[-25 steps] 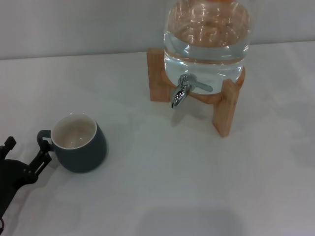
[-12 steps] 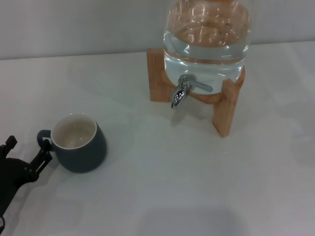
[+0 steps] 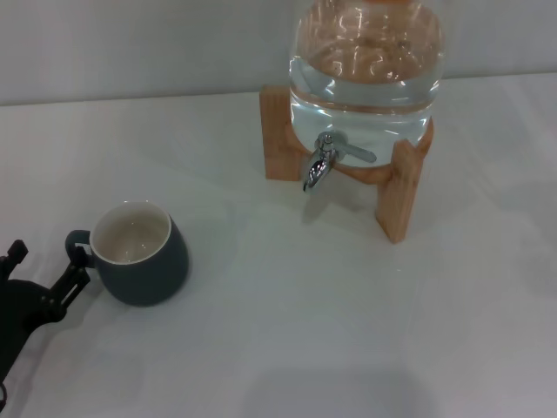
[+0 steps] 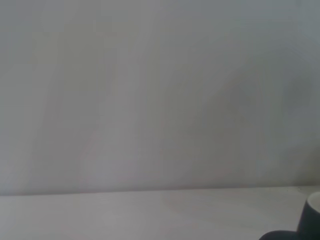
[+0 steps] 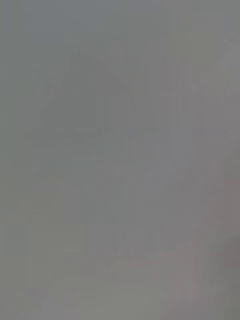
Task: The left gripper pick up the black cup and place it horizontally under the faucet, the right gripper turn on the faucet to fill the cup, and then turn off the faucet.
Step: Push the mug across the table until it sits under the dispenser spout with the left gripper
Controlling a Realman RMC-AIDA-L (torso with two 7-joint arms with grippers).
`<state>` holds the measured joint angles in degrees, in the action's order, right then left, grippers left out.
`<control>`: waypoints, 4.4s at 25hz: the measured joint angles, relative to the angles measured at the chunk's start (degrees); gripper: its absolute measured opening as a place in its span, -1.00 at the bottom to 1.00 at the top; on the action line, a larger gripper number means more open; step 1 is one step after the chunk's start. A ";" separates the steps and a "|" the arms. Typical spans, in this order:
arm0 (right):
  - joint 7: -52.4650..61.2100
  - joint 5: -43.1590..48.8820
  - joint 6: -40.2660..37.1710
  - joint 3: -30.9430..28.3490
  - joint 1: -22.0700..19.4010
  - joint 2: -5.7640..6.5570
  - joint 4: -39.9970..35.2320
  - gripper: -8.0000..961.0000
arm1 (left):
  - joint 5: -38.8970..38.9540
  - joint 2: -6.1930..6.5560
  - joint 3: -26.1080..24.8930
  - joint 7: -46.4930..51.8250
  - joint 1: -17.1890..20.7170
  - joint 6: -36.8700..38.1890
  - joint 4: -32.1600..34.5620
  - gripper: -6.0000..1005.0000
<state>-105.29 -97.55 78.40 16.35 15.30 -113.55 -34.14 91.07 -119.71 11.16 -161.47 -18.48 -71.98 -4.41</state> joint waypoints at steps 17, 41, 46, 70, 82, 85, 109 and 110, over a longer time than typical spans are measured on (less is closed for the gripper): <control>0.00 0.00 0.00 0.00 0.13 0.00 0.04 0.75 | 1.31 0.09 0.00 0.02 0.45 -0.18 0.09 0.65; 0.06 0.00 0.16 0.00 0.00 -0.26 -0.36 0.75 | 1.58 0.09 0.00 0.07 -0.57 0.26 0.00 0.64; 0.04 0.00 0.44 0.00 0.05 -0.27 -0.32 0.75 | 1.31 0.08 0.11 0.03 -0.97 1.73 -0.21 0.64; 0.02 0.00 0.53 0.00 0.17 -0.24 -0.01 0.75 | 1.50 0.09 0.00 0.11 -0.99 1.79 0.02 0.63; 0.00 0.00 0.50 0.00 0.05 -0.27 0.05 0.75 | 1.58 0.09 0.00 0.11 -2.28 2.16 0.19 0.63; 0.00 0.00 0.46 0.00 0.00 -0.26 0.06 0.75 | 1.58 0.09 0.00 0.09 -2.40 2.34 0.18 0.63; 0.00 0.00 0.17 0.00 0.27 -0.17 0.03 0.75 | -1.27 0.17 0.53 0.10 -2.51 1.84 -0.03 -0.10; 0.00 0.00 0.17 0.00 0.29 -0.17 0.04 0.75 | -1.28 0.17 0.53 0.13 -2.51 1.82 -0.04 -0.19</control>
<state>-105.29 -97.55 78.57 16.34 15.60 -113.72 -34.10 89.78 -119.54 11.69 -161.34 -21.00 -70.15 -4.45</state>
